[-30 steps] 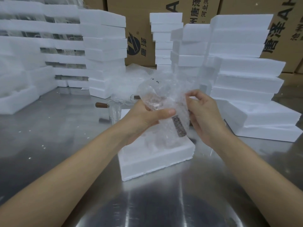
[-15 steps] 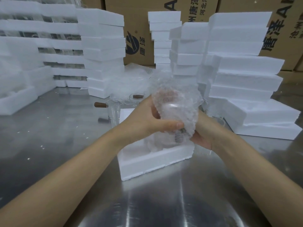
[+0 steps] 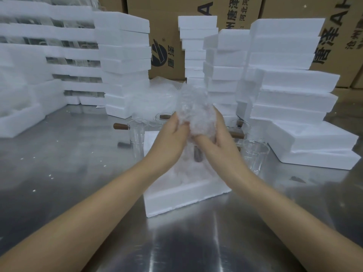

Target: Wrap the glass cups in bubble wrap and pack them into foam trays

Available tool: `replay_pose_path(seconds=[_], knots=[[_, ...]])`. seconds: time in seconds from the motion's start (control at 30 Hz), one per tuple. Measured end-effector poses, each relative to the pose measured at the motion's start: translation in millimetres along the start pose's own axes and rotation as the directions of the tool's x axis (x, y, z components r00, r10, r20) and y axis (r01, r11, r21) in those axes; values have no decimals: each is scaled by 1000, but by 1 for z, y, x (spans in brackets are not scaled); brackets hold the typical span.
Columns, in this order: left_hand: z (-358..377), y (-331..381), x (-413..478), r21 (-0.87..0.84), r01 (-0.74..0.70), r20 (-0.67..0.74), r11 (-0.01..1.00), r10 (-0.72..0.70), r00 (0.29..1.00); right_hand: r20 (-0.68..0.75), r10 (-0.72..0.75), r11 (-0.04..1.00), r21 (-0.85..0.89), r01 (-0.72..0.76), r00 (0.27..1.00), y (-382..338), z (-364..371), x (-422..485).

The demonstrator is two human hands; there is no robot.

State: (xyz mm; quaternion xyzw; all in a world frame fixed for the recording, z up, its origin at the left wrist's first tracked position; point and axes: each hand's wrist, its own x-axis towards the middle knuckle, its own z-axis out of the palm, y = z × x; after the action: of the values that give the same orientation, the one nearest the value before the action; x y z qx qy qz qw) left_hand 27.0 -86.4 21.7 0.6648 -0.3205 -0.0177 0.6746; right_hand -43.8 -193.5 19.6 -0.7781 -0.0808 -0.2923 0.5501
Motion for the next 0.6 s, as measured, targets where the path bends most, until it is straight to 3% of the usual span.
replay_pose_path(seconds=[0.13,0.23,0.33,0.47,0.6], knots=[[-3,2,-1,5,-18,-23,1000,19,1000,9,53,994,-93,-52,999,-1,1,-2],[2,2,-5,136,-41,-6,990,42,999,-41,-20,956,-294,7,999,1,-5,0],[9,4,-10,310,-138,118,941,106,987,-111,-65,929,-370,20,992,4,-13,2],[12,8,-14,155,-91,225,984,55,973,-201,-48,951,-309,-17,978,3,-15,2],[7,5,-8,253,-150,78,956,134,988,-143,-96,930,-365,38,985,1,-8,0]])
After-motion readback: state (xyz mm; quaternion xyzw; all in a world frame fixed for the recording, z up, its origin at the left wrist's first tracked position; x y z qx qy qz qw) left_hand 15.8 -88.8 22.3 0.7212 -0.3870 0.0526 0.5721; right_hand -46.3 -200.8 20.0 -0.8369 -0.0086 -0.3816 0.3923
